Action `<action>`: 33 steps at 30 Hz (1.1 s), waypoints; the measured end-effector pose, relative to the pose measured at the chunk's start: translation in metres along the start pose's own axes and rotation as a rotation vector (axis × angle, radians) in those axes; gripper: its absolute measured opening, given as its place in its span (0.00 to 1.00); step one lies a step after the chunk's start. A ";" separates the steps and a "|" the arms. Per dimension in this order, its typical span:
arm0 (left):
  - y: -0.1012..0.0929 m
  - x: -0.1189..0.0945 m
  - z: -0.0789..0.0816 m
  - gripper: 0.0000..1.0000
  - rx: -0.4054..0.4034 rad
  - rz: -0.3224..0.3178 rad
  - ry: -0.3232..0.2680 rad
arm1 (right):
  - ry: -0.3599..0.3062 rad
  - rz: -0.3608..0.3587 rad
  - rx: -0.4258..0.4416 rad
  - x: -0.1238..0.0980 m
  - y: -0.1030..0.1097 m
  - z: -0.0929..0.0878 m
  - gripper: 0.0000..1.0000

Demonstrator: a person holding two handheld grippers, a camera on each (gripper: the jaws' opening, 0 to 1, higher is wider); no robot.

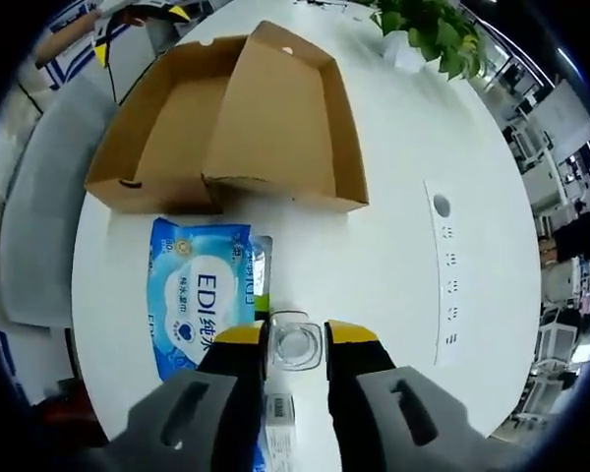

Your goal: Operate the shoe box by opening the lid, removing the specified soft item, and placing it in the target area until the item is outside and the box remains undamaged.

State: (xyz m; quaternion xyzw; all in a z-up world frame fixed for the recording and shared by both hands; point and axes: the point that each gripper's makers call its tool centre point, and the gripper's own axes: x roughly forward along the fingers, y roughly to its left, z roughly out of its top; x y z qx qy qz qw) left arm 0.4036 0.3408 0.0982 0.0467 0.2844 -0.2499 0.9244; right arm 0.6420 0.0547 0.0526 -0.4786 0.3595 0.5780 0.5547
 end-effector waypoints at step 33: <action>0.053 -0.003 -0.036 0.40 -0.153 0.237 0.081 | -0.180 -0.124 0.356 -0.013 0.000 0.050 0.18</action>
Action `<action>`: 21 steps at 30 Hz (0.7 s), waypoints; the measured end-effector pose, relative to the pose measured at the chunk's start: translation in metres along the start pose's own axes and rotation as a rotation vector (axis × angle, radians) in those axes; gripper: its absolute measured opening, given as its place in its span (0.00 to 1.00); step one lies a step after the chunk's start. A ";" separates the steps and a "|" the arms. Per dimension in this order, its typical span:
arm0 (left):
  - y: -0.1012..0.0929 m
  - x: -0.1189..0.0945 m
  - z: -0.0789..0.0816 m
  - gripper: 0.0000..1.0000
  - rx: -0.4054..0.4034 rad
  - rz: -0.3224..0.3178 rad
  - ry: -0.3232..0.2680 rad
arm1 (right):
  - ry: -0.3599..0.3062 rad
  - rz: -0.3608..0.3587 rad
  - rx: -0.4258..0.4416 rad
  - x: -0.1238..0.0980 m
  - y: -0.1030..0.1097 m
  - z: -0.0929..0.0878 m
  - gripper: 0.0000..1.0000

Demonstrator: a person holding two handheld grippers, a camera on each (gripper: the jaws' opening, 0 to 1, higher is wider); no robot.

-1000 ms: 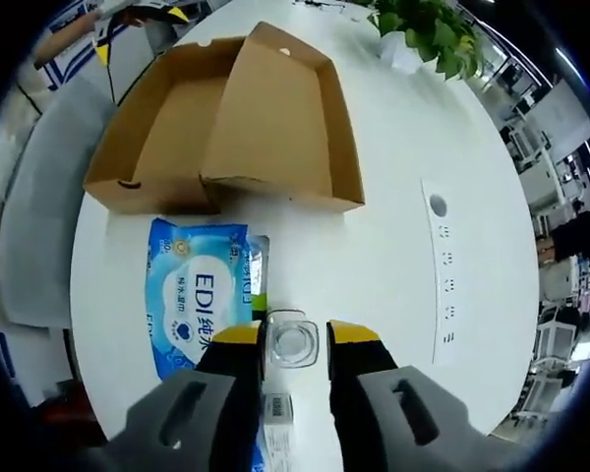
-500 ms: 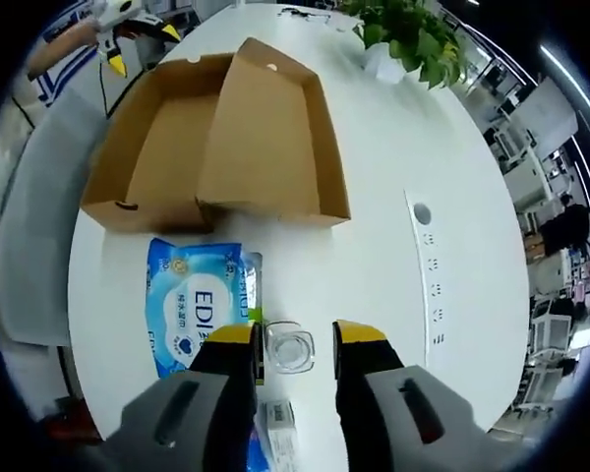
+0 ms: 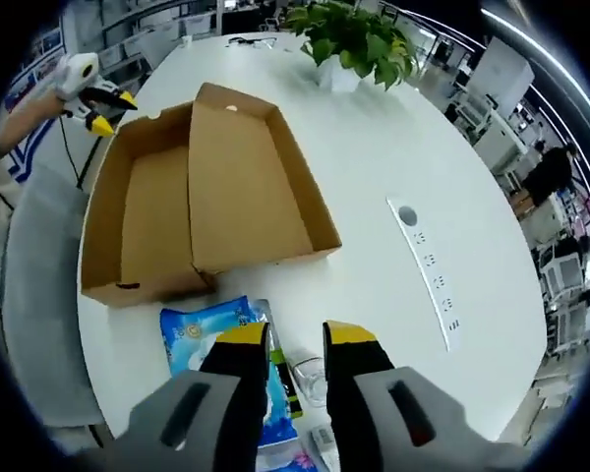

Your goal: Operate the shoe box by opening the lid, removing the specified soft item, and placing it in the target area until the item is outside and the box remains undamaged.

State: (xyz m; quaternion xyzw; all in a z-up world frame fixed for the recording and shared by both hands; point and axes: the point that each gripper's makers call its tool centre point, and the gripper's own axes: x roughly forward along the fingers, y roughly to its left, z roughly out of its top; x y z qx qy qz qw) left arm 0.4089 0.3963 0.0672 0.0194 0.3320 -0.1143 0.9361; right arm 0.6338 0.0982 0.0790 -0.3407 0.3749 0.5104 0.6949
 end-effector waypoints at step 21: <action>0.009 0.001 -0.021 0.22 -0.096 0.030 0.070 | -0.140 -0.066 0.375 0.033 -0.008 0.033 0.16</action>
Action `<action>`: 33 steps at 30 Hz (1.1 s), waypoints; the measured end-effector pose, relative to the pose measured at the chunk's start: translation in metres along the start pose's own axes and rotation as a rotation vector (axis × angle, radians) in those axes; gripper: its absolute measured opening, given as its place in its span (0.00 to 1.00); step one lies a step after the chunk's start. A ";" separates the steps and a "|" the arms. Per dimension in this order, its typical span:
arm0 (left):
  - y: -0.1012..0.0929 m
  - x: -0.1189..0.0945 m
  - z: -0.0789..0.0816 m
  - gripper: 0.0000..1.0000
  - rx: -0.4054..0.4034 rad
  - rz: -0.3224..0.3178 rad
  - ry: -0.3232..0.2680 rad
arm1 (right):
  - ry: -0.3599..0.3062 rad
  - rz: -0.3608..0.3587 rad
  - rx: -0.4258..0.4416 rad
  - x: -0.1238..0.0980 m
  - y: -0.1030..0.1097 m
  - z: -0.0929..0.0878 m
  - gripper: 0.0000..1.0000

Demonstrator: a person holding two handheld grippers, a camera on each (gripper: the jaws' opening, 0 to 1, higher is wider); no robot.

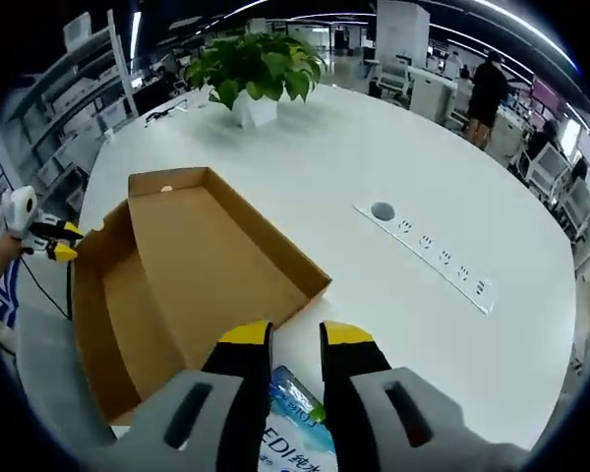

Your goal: Operate the shoe box by opening the lid, removing the specified soft item, and placing it in the target area until the item is outside and the box remains undamaged.

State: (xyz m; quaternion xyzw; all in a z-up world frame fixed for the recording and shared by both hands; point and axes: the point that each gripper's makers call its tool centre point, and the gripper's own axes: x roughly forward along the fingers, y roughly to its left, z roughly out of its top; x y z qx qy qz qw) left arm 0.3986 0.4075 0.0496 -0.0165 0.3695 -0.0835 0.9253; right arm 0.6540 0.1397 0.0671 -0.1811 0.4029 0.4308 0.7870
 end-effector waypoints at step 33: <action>0.000 0.008 -0.007 0.05 -0.074 -0.012 0.004 | 0.039 -0.073 0.222 0.034 0.009 -0.010 0.02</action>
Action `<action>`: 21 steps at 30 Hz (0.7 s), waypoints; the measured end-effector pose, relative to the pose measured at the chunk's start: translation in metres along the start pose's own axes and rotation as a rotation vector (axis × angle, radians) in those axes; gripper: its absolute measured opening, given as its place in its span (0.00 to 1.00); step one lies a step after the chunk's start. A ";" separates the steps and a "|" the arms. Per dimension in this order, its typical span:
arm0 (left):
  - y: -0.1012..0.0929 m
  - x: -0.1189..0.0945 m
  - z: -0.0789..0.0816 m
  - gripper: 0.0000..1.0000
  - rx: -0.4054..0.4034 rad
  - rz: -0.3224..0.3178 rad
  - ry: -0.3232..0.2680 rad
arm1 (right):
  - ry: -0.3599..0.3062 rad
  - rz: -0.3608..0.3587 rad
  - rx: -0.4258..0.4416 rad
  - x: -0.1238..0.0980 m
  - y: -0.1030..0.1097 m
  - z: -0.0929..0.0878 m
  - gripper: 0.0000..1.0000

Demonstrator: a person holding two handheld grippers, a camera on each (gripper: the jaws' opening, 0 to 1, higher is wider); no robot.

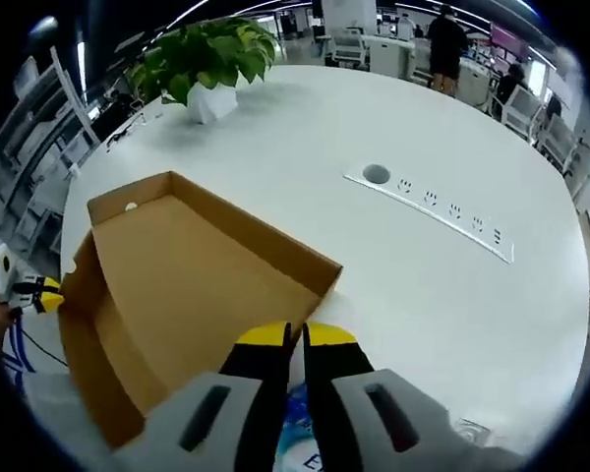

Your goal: Operate the shoe box by opening the lid, removing the specified soft item, and placing it in the target area until the item is outside and the box remains undamaged.

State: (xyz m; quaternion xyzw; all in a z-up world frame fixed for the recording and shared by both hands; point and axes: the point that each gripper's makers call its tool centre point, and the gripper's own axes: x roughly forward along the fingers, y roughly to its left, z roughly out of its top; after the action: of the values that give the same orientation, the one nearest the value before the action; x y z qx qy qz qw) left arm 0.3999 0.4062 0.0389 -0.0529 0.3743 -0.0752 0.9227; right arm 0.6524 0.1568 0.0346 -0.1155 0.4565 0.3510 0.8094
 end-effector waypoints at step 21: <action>-0.001 -0.001 -0.002 0.04 -0.005 -0.001 0.007 | -0.079 -0.004 0.024 -0.023 0.009 0.010 0.00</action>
State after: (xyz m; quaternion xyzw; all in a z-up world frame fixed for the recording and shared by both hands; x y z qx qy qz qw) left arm 0.3980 0.4053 0.0387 -0.0550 0.3778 -0.0748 0.9212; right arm 0.6448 0.1578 0.0604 -0.0928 0.4283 0.3482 0.8287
